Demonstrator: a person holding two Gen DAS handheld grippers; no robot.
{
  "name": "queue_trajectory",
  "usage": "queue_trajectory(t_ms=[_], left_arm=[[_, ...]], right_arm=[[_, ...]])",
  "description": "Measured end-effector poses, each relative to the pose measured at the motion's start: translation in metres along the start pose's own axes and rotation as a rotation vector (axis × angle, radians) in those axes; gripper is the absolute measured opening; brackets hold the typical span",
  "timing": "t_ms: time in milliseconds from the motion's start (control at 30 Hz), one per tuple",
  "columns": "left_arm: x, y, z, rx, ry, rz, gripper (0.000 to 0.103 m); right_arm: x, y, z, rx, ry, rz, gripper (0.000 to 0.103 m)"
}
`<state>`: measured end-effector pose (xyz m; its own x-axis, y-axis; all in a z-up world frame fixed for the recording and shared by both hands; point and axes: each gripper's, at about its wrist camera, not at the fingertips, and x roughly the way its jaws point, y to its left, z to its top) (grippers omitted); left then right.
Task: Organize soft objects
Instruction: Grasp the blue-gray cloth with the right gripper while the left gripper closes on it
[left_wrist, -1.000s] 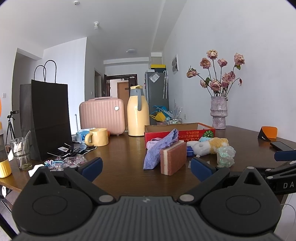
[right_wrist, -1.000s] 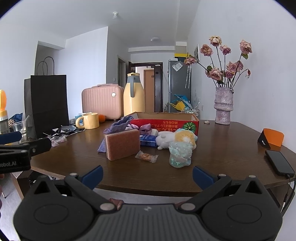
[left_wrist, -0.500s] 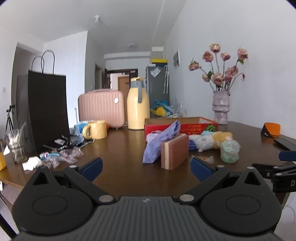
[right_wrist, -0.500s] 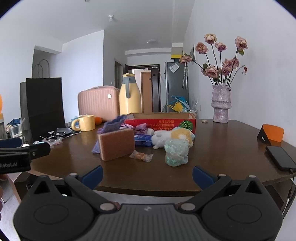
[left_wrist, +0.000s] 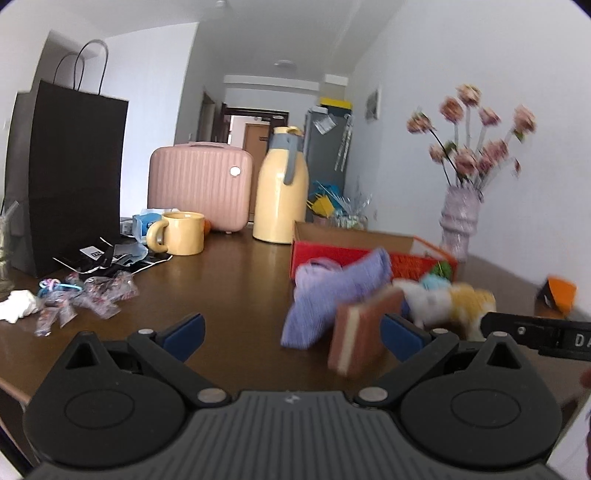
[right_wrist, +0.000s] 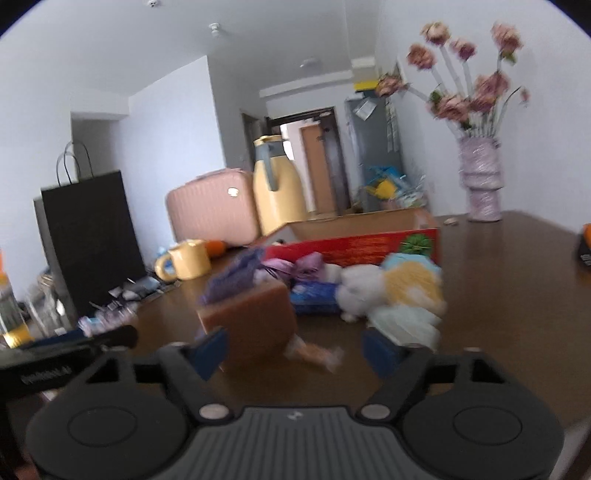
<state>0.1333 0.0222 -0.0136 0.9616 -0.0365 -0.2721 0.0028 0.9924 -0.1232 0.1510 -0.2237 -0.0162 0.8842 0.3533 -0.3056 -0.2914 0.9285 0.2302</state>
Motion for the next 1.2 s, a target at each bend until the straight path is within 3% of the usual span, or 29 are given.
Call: queue_trajectory(t_ms=[300,333,400,433,467,633,800,900,1067,1133,1200], left_arm=[[0.065,0.029,0.023,-0.051,0.065,0.046,0.103],[0.067,0.031,0.022,-0.057,0.073,0.033,0.103],[0.069,0.034,0.017,-0.047,0.089,-0.005,0.103],[0.069,0.034,0.014,-0.033,0.097,-0.017,0.103],[0.069,0.032,0.011,-0.017,0.105,-0.032,0.103],[0.071,0.007,0.000,0.026,0.114,-0.096,0.103],[0.093,-0.013,-0.002,0.027,0.108,-0.083,0.103],[0.113,-0.017,0.001,0.037,0.128,-0.011,0.102],[0.139,-0.003,0.011,-0.067,0.201,0.099,0.101],[0.134,-0.001,0.012,-0.058,0.191,0.106,0.101],[0.120,0.002,0.010,-0.050,0.180,0.093,0.102]], right_arm=[[0.122,0.026,0.049,0.012,0.101,0.085,0.070],[0.134,0.028,0.052,0.019,0.119,0.085,0.063],[0.153,0.034,0.054,0.011,0.142,0.086,0.033],[0.160,0.037,0.054,0.002,0.150,0.083,0.011],[0.167,0.040,0.054,-0.004,0.162,0.087,0.008],[0.156,0.046,0.065,-0.014,0.100,0.143,0.006],[0.096,0.028,0.084,-0.009,-0.015,0.159,0.006],[0.058,0.007,0.093,0.017,-0.057,0.163,0.005],[0.044,-0.018,0.078,0.073,0.014,0.179,0.006],[0.053,-0.019,0.069,0.080,0.066,0.179,0.006],[0.059,-0.013,0.063,0.102,0.097,0.240,0.005]])
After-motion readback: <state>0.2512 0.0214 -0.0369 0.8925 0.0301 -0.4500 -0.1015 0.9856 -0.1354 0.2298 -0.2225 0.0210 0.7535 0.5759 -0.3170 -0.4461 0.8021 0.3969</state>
